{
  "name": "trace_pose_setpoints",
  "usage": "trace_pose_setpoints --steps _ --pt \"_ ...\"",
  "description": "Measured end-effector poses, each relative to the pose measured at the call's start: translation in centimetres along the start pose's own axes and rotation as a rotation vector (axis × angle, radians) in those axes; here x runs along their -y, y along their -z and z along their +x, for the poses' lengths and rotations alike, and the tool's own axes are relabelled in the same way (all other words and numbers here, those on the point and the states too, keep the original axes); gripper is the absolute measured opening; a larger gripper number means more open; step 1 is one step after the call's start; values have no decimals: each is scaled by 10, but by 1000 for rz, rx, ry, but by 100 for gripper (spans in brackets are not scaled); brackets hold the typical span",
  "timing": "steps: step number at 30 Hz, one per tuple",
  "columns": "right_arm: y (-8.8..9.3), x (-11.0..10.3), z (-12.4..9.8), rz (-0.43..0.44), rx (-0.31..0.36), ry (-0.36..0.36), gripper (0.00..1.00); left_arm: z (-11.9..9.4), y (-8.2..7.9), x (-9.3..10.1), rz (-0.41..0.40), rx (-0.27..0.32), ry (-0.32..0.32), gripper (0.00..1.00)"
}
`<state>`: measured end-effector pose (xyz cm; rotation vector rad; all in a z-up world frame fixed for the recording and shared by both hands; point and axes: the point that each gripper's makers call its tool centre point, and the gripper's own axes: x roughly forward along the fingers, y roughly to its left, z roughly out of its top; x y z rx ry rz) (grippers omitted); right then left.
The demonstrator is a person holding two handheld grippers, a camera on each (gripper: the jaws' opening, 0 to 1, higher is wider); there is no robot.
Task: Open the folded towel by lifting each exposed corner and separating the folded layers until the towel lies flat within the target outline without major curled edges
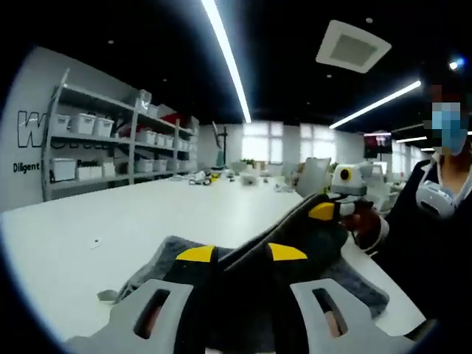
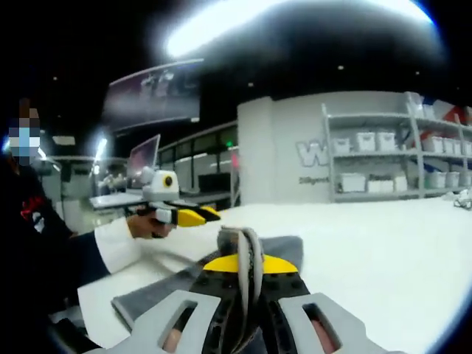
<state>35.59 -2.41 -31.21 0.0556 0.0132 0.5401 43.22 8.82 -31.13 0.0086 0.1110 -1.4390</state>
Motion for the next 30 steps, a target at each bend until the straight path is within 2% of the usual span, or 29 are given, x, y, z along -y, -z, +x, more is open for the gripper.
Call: trace_pose_setpoints --steps 4,8,12,16,18,19,22,24,28,30 --pt "-3 11 -5 4 19 30 0 -1 5 1 -16 -25 -4 22" --pt "-3 20 -8 12 23 44 0 -2 11 0 3 -53 -35 32" --pt "-3 27 -12 20 29 57 0 0 27 -9 17 -112 -89 41" --pt "-1 33 -15 29 33 66 0 -2 45 -21 47 -208 -170 48" --pt "-2 36 -16 16 38 75 0 -1 50 -22 13 -217 -176 51" --pt "-2 37 -17 8 38 79 0 -1 51 -24 11 -222 -188 55" --pt "-2 39 -19 9 46 73 0 0 56 -21 9 -232 -184 57" --pt "-2 40 -21 10 48 75 0 2 58 -21 9 -239 -189 63" --pt "-1 44 -23 0 47 83 0 4 62 -31 15 -238 -251 89" --pt "1 48 -23 -5 41 85 0 3 63 -33 5 -237 -261 92"
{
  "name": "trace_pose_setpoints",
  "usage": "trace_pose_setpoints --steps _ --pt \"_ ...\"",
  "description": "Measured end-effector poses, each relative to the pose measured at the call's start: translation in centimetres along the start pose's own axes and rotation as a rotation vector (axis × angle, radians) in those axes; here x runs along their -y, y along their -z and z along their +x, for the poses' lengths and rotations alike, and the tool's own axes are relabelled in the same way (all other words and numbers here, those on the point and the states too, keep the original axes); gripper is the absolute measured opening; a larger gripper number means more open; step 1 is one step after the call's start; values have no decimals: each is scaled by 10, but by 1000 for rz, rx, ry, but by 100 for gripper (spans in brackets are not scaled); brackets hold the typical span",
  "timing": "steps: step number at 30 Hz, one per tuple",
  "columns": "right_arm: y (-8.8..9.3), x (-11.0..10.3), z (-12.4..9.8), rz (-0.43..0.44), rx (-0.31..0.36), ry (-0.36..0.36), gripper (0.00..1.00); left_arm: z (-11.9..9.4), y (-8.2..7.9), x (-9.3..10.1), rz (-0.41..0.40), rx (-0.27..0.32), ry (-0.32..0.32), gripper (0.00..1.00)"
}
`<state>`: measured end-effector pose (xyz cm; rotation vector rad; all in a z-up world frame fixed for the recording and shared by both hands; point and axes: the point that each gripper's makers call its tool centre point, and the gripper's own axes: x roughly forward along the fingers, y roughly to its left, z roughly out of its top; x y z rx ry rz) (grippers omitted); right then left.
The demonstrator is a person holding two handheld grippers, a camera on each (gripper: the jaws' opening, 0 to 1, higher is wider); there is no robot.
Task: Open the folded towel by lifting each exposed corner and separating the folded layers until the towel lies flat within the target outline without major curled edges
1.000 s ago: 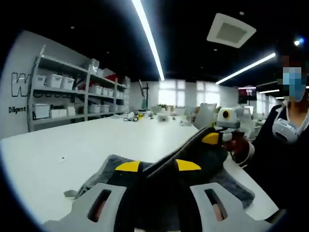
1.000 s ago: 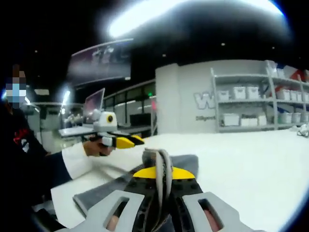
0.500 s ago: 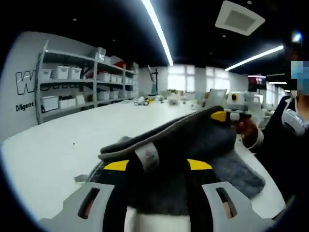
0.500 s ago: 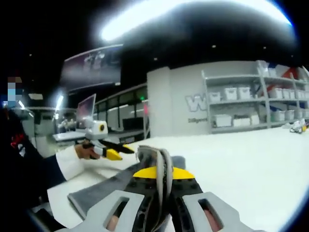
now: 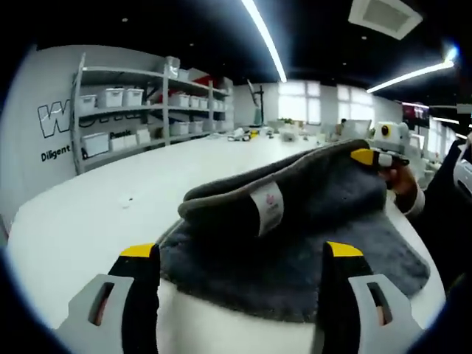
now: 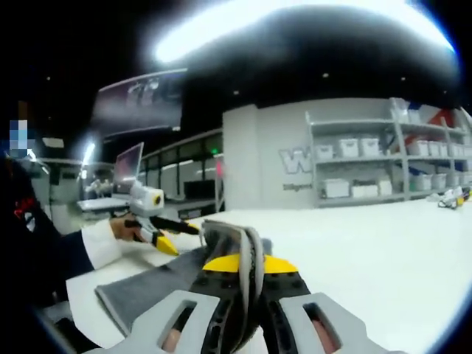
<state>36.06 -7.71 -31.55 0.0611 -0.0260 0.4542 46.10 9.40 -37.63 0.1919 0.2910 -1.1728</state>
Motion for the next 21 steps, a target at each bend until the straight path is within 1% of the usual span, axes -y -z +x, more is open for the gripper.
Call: trace_pose_setpoints --steps 2,4,6,9,12,14,16,18,19,21 --pt "-1 0 -1 -1 3 -2 1 1 2 5 -17 4 20 93" --pt "-1 0 -2 -5 2 -7 1 5 4 9 -14 0 27 95" --pt "-1 0 -2 -10 2 -12 1 6 8 13 -5 -15 36 93" --pt "-2 2 -3 -6 5 -15 1 7 11 17 -27 -27 56 90" --pt "-3 6 -5 -2 11 -6 1 8 15 19 -29 -46 52 87" --pt "-2 10 -6 1 12 2 1 12 17 27 -20 -60 49 87" --pt "-1 12 -8 1 10 10 1 14 20 19 -3 -85 31 87" --pt "0 14 -11 -2 8 18 1 16 22 19 4 -90 25 88" --pt "2 15 -13 -6 4 21 1 17 22 15 8 -94 20 89" --pt "4 17 -17 -10 1 32 1 17 21 12 20 -99 17 90"
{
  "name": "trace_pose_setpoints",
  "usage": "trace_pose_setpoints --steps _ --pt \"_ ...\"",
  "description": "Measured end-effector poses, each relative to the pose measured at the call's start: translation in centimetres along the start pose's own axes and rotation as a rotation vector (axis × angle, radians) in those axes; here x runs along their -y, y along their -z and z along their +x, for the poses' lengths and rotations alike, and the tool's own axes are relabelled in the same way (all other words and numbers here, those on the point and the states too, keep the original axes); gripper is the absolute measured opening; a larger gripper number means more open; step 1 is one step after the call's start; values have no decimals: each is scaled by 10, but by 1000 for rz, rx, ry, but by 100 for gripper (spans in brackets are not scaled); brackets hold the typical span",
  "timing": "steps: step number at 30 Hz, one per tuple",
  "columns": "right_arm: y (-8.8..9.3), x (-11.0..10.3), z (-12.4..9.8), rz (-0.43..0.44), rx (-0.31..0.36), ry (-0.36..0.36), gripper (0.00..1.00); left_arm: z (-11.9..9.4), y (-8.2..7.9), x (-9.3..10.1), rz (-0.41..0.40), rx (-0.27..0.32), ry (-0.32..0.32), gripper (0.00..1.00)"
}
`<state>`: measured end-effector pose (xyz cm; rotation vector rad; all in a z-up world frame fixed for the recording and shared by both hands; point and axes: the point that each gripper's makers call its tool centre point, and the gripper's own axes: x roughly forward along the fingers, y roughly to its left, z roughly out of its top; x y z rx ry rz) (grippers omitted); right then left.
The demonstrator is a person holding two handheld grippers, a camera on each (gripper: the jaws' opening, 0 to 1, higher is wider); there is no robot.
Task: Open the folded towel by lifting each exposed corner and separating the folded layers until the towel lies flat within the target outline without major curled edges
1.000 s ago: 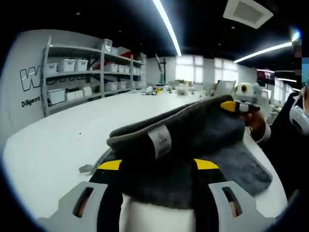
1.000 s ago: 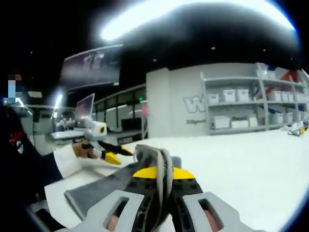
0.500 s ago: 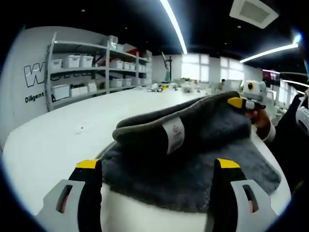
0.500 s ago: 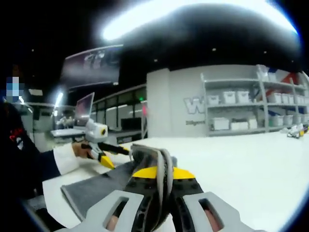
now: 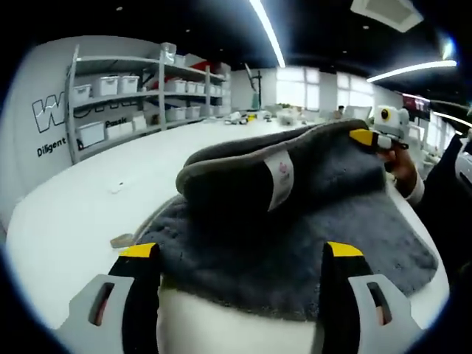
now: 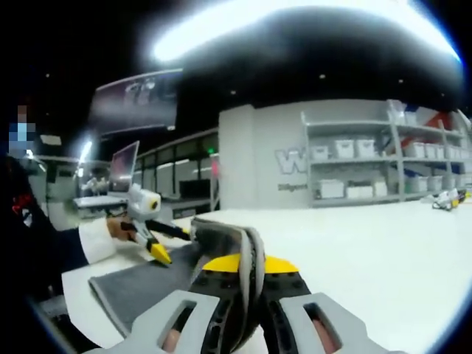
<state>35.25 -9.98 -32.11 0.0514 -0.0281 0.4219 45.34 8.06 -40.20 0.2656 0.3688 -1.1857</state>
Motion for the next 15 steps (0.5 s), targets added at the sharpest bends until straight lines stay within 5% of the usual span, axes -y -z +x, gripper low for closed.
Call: trace_pose_setpoints --steps 15 --pt "10 24 -22 41 -9 76 1 3 12 -10 12 -48 -7 90"
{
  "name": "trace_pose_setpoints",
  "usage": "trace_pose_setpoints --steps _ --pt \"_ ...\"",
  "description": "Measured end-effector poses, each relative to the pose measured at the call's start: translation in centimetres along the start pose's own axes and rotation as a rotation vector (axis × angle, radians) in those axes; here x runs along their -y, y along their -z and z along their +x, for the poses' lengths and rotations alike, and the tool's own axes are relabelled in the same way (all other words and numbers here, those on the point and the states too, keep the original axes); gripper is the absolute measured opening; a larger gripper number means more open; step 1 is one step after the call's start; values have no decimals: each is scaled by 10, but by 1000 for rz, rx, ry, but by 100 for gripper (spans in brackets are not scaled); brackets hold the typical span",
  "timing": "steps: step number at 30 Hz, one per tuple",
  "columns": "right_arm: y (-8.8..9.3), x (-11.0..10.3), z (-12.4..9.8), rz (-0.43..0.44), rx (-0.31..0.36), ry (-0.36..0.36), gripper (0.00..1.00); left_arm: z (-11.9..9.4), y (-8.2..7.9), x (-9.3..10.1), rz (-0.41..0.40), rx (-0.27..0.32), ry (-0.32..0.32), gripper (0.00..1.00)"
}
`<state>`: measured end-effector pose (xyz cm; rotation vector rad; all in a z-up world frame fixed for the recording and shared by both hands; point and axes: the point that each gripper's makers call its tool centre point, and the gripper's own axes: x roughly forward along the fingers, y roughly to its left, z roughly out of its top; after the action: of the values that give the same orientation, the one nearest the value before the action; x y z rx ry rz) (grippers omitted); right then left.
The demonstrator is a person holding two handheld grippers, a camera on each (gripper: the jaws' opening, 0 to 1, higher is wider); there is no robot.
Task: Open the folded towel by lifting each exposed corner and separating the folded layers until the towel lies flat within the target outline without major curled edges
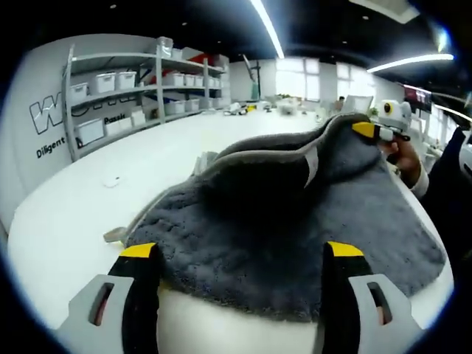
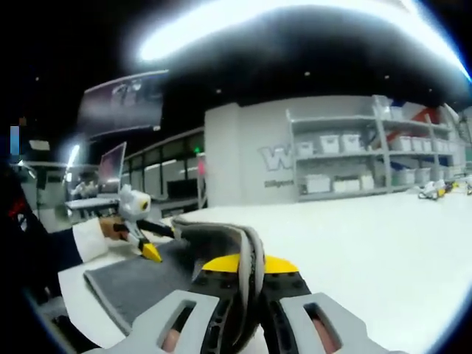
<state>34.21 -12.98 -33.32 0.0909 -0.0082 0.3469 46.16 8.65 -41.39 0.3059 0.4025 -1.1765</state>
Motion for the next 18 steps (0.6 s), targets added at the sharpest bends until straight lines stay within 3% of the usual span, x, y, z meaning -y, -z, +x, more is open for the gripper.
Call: trace_pose_setpoints --steps 18 --pt "11 24 -25 -69 -66 106 2 11 -10 -11 37 -2 -1 86"
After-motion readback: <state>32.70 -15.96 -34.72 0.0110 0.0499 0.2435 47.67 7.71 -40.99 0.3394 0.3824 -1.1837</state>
